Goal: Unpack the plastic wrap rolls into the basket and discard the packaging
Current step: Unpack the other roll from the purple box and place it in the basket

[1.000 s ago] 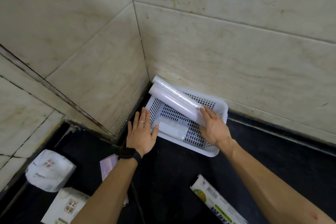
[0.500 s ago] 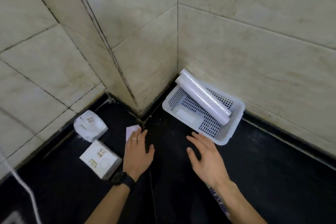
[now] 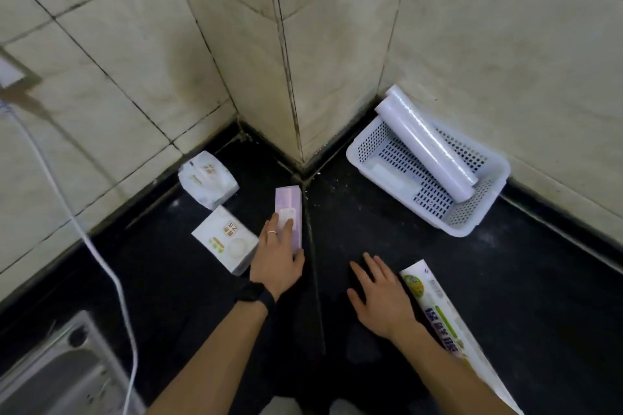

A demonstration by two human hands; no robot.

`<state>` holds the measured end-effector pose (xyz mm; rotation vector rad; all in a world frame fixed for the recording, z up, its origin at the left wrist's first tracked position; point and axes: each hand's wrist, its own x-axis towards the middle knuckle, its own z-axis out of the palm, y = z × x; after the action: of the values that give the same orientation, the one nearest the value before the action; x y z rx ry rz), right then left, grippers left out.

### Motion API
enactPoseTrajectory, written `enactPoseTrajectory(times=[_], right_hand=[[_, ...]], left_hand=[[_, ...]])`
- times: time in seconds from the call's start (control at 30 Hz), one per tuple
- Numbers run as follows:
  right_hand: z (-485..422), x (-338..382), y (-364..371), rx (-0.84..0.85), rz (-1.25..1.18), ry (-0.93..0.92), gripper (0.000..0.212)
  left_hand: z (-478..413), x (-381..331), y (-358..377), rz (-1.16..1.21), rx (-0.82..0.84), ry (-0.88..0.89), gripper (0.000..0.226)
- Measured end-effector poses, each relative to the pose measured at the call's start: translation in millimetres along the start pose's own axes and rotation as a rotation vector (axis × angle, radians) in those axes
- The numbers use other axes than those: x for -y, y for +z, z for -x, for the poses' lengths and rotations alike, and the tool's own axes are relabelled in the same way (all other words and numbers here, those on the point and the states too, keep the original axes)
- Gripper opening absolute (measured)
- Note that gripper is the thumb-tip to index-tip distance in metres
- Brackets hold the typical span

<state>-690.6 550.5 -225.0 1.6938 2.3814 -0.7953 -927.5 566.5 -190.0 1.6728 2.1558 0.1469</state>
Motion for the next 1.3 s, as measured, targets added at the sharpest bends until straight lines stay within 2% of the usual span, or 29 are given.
enactPoseTrajectory(times=[0.23, 0.37, 0.47, 0.57, 0.63, 0.7, 0.8, 1.0, 1.1, 1.2, 1.3], right_hand=[[7.1, -11.6, 28.7, 0.037, 0.055, -0.007, 0.073], [5.4, -11.4, 26.7, 0.054, 0.053, -0.004, 0.074], [2.3, -10.0, 18.0, 0.125, 0.008, 0.010, 0.076], [-3.4, -1.6, -1.8, 0.178, -0.188, 0.083, 0.072], [-3.7, 7.2, -21.4, 0.182, -0.488, 0.201, 0.070], [1.9, 14.8, -39.8, 0.146, -0.875, 0.295, 0.070], [22.3, 13.7, -61.1, 0.079, -1.139, 0.280, 0.074], [69.3, -5.0, -73.5, 0.173, -1.295, 0.206, 0.058], [83.3, -14.8, -71.5, 0.139, -1.314, 0.184, 0.055], [96.7, -19.0, -71.1, 0.113, -1.324, 0.196, 0.052], [105.3, -17.4, -68.5, 0.076, -1.345, 0.252, 0.038]], left_hand=[[-28.2, -4.3, 11.6, 0.085, 0.025, -0.056, 0.066], [-27.9, -11.7, 12.9, 0.219, 0.046, -0.170, 0.086], [-19.7, -10.7, 11.4, 0.340, 0.066, -0.146, 0.100], [-0.6, -14.2, 7.1, 0.374, 0.139, -0.181, 0.104], [15.3, -20.0, 0.9, 0.386, 0.190, -0.167, 0.094], [30.9, -26.7, -8.9, 0.448, 0.244, -0.116, 0.074], [52.5, -36.0, -23.7, 0.564, 0.396, -0.079, 0.069], [75.1, -53.1, -48.8, 0.647, 0.713, -0.023, 0.066], [75.2, -60.3, -54.0, 0.621, 0.799, 0.008, 0.067], [73.9, -69.9, -51.2, 0.554, 0.775, 0.036, 0.077], [80.8, -86.5, -44.9, 0.447, 0.635, 0.107, 0.079]])
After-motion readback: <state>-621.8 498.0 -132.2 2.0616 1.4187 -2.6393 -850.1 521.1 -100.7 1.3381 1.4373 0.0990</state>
